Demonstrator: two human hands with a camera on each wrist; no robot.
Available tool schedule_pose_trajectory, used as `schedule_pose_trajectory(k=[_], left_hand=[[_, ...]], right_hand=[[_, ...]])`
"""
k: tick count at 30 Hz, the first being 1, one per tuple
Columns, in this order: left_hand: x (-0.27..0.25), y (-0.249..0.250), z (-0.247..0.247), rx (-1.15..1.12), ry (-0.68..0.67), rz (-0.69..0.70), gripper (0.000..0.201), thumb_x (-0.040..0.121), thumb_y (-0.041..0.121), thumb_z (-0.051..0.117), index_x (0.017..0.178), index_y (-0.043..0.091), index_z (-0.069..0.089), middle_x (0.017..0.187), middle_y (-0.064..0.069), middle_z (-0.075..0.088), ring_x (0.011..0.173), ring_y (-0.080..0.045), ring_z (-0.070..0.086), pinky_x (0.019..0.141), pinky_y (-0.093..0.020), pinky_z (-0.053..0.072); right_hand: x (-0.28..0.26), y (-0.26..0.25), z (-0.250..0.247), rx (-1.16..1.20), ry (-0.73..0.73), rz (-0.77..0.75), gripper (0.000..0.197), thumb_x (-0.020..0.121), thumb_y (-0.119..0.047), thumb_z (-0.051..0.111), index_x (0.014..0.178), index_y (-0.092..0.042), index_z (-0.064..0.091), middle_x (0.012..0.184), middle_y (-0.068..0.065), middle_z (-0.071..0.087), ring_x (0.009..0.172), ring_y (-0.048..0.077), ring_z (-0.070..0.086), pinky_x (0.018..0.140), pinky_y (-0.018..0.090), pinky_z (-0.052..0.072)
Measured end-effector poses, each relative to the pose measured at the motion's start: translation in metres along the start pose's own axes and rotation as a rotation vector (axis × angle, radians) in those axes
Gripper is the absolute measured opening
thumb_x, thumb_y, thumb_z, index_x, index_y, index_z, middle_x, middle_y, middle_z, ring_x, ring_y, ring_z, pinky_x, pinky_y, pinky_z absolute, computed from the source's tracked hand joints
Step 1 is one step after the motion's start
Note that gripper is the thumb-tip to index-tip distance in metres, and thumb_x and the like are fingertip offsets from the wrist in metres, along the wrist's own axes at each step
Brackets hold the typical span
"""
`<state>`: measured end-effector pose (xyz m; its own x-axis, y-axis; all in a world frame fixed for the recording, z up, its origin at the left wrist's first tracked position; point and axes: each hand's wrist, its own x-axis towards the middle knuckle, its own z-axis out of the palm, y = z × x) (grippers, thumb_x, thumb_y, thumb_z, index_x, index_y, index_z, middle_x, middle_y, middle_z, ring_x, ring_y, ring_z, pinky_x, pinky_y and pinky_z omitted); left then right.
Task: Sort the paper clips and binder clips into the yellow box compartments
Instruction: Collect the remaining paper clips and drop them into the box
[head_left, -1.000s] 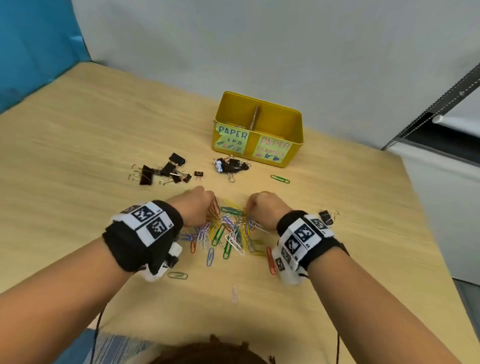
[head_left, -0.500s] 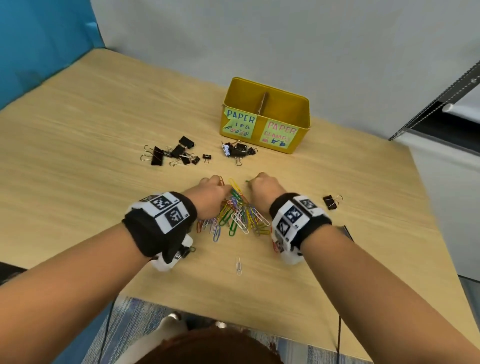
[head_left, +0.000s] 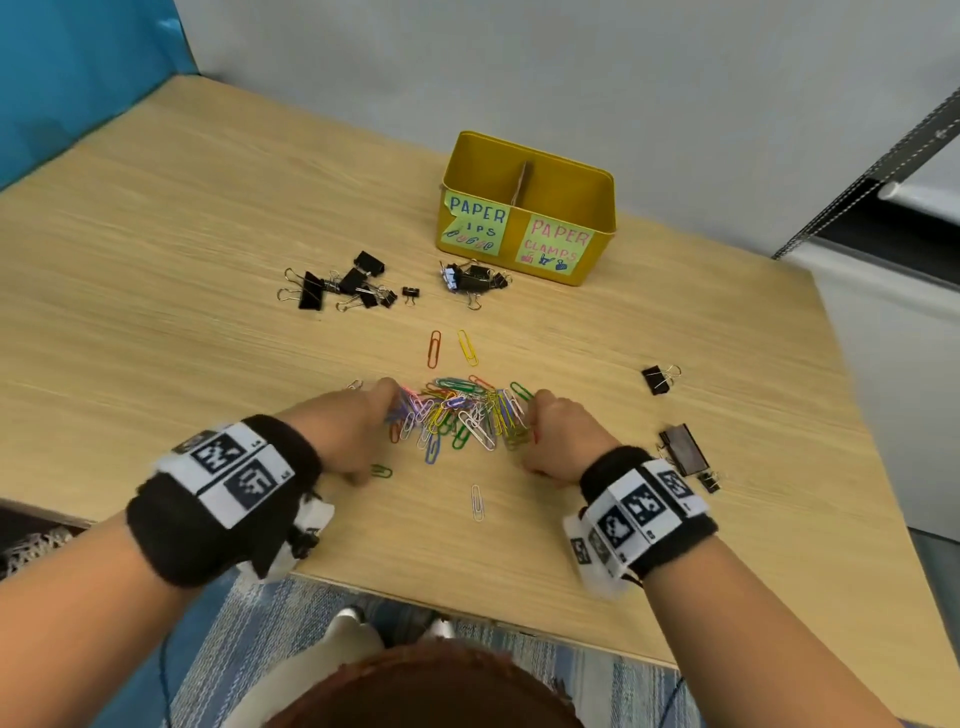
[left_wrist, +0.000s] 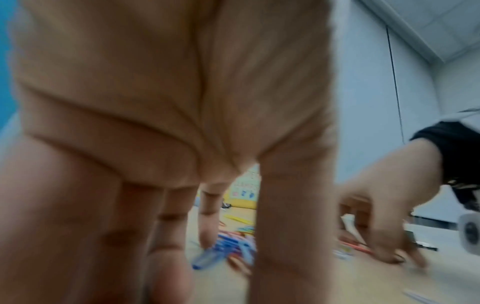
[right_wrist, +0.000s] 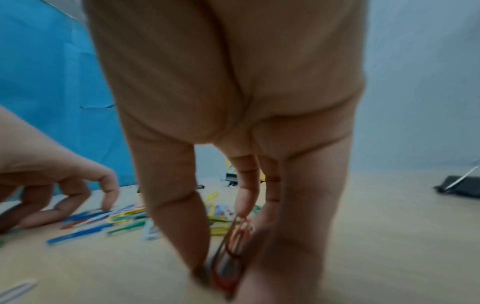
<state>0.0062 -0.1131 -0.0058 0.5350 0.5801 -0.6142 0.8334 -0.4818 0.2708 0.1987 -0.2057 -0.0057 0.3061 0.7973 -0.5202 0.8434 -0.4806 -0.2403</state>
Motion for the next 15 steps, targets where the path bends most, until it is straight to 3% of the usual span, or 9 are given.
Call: schedule_pose_trajectory(k=[2, 5, 6, 9, 10, 12, 15], left_hand=[[0.012, 0.007, 0.004, -0.054, 0.078, 0.046, 0.06, 0.076, 0.007, 0.069, 0.126, 0.014, 0.036, 0.116, -0.01, 0.06, 0.081, -0.017, 0.051, 0.064, -0.023, 0.04], [0.02, 0.013, -0.003, -0.115, 0.173, 0.058, 0.051, 0.076, 0.008, 0.069, 0.12, 0.013, 0.042, 0.118, -0.01, 0.057, 0.091, -0.02, 0.053, 0.07, -0.025, 0.041], [0.021, 0.012, -0.006, -0.109, 0.203, 0.048, 0.057, 0.073, 0.014, 0.073, 0.121, 0.014, 0.042, 0.121, -0.009, 0.055, 0.098, -0.021, 0.052, 0.076, -0.027, 0.043], [0.024, 0.006, -0.009, -0.011, 0.206, -0.018, 0.091, 0.061, 0.04, 0.081, 0.135, 0.022, 0.032, 0.134, -0.008, 0.037, 0.124, -0.027, 0.037, 0.099, -0.041, 0.041], [0.025, 0.009, -0.009, 0.023, 0.188, -0.027, 0.096, 0.059, 0.045, 0.08, 0.137, 0.023, 0.03, 0.135, -0.008, 0.034, 0.128, -0.029, 0.033, 0.102, -0.044, 0.039], [0.03, 0.019, -0.004, 0.048, 0.182, -0.012, 0.093, 0.061, 0.045, 0.079, 0.137, 0.021, 0.031, 0.134, -0.008, 0.035, 0.127, -0.031, 0.033, 0.102, -0.044, 0.04], [0.037, 0.04, 0.005, -0.015, 0.221, 0.024, 0.067, 0.074, 0.027, 0.072, 0.129, 0.013, 0.037, 0.128, -0.012, 0.042, 0.119, -0.032, 0.044, 0.098, -0.041, 0.043]], right_hand=[[0.008, -0.012, 0.003, 0.074, 0.013, -0.026, 0.039, 0.082, -0.009, 0.059, 0.119, -0.002, 0.046, 0.117, 0.018, 0.056, 0.102, 0.03, 0.057, 0.076, 0.032, 0.052], [0.017, -0.014, -0.003, 0.187, 0.053, -0.012, 0.034, 0.078, -0.011, 0.068, 0.105, -0.012, 0.048, 0.108, 0.01, 0.057, 0.089, 0.024, 0.055, 0.056, 0.02, 0.048], [0.017, -0.012, -0.007, 0.213, 0.071, 0.011, 0.041, 0.075, -0.017, 0.072, 0.108, -0.014, 0.047, 0.111, 0.009, 0.053, 0.092, 0.022, 0.053, 0.061, 0.021, 0.049], [0.016, -0.003, -0.011, 0.129, 0.064, 0.096, 0.085, 0.067, -0.042, 0.078, 0.136, -0.017, 0.035, 0.131, 0.011, 0.039, 0.121, 0.028, 0.045, 0.099, 0.037, 0.044], [0.017, -0.005, -0.008, 0.087, 0.052, 0.105, 0.094, 0.064, -0.048, 0.078, 0.139, -0.018, 0.031, 0.134, 0.011, 0.036, 0.126, 0.03, 0.042, 0.104, 0.041, 0.042], [0.021, -0.015, 0.003, 0.042, 0.05, 0.081, 0.097, 0.062, -0.05, 0.079, 0.139, -0.018, 0.03, 0.133, 0.012, 0.037, 0.126, 0.032, 0.041, 0.105, 0.043, 0.041], [0.029, -0.032, 0.013, 0.073, 0.07, 0.008, 0.08, 0.067, -0.036, 0.08, 0.132, -0.015, 0.038, 0.127, 0.013, 0.04, 0.119, 0.033, 0.046, 0.101, 0.043, 0.044]])
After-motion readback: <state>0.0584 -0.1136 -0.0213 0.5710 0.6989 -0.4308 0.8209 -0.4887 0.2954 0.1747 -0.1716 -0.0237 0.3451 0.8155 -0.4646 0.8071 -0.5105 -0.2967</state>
